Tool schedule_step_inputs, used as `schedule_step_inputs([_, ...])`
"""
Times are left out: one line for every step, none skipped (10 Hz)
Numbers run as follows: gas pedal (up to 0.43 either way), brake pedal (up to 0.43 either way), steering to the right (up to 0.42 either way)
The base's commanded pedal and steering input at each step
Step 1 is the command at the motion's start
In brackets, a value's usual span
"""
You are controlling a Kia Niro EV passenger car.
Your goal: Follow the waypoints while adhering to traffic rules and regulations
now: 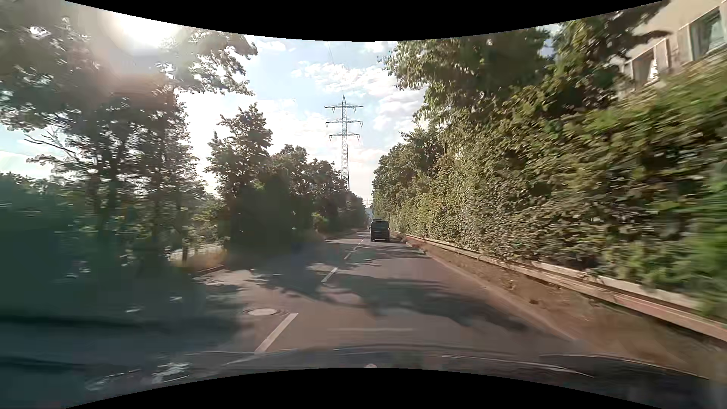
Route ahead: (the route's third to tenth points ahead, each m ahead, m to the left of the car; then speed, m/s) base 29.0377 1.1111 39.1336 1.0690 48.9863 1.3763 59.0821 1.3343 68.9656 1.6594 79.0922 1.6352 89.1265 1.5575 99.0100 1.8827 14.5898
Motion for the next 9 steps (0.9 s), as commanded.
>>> schedule_step_inputs([0.098, 0.000, 0.001])
schedule_step_inputs([0.098, 0.000, 0.001])
schedule_step_inputs([0.098, 0.000, 0.001])
schedule_step_inputs([0.098, 0.000, 0.001])
schedule_step_inputs([0.098, 0.000, 0.001])
schedule_step_inputs([0.098, 0.000, 0.000])
schedule_step_inputs([0.098, 0.000, -0.001])
schedule_step_inputs([0.098, 0.000, -0.001])
schedule_step_inputs([0.098, 0.000, -0.003])
